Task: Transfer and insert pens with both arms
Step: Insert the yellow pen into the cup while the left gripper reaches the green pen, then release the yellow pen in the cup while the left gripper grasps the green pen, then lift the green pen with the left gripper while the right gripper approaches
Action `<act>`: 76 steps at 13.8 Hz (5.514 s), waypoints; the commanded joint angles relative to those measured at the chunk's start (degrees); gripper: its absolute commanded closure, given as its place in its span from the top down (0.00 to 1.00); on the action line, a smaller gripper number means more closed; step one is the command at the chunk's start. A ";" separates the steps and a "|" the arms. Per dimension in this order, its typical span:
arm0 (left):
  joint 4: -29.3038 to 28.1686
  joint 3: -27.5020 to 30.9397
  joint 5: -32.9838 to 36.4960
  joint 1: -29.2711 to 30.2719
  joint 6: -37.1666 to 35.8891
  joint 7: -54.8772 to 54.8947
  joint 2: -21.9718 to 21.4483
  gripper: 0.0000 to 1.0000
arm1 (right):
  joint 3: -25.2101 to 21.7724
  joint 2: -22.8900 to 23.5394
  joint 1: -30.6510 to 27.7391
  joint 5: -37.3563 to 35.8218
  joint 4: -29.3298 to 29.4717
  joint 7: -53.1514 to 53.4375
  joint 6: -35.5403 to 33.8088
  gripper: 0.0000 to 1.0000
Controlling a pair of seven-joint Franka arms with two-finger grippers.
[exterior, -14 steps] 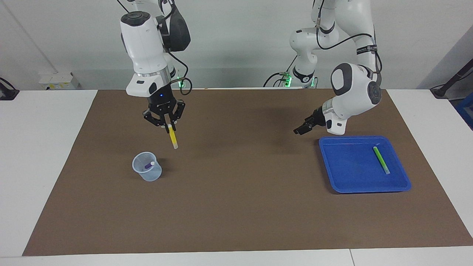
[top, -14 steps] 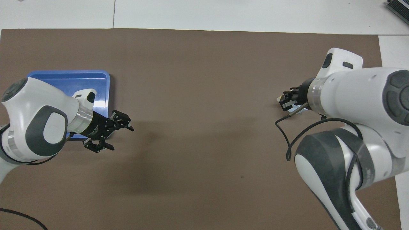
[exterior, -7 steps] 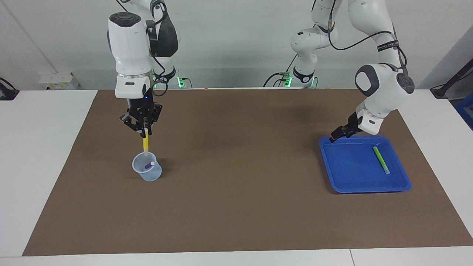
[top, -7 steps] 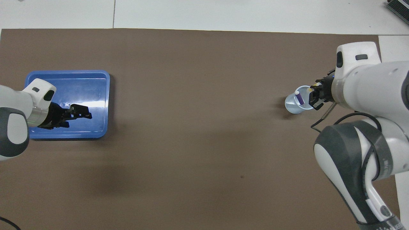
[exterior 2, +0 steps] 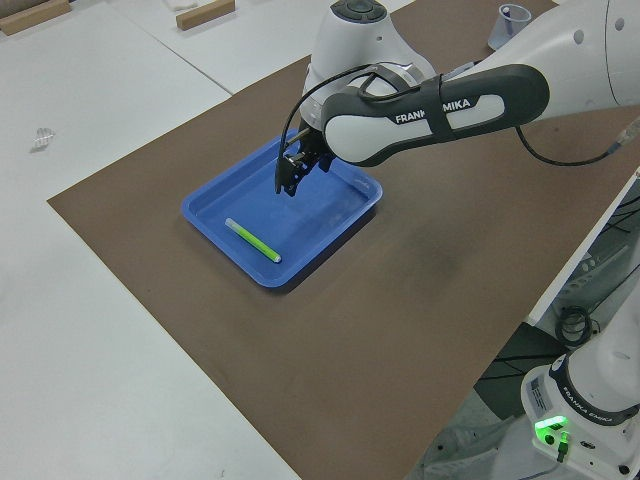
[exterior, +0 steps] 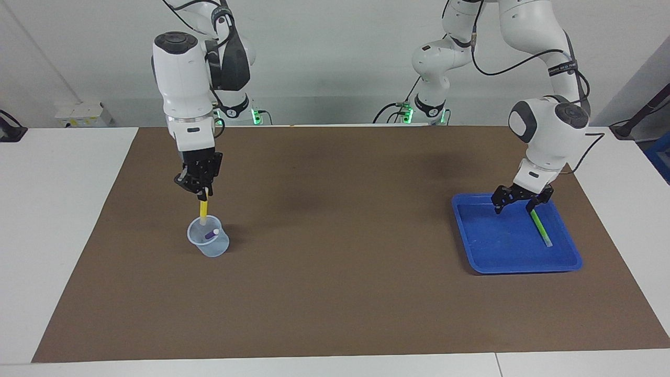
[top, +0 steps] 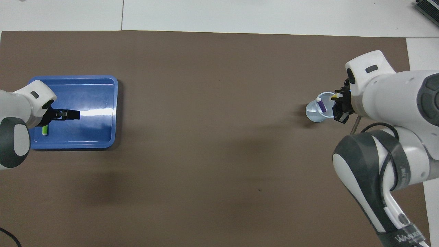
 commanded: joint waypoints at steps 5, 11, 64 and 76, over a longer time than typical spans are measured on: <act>7.66 -0.49 5.15 6.30 4.16 4.90 10.87 1.00 | 0.42 1.89 -0.69 -0.12 -2.15 -6.78 1.52 0.00; 6.96 -0.40 5.33 6.91 5.74 5.95 12.19 0.80 | 0.51 1.80 -0.86 0.05 -3.56 -7.76 1.43 0.00; 15.93 -1.28 -27.10 1.91 -41.90 -28.30 9.48 0.00 | 6.83 -2.16 12.14 30.29 3.03 106.76 -0.59 1.00; 13.64 -1.37 -37.55 -10.66 -41.55 -57.57 1.30 0.00 | 6.83 -1.01 15.66 30.90 2.59 118.71 6.17 1.00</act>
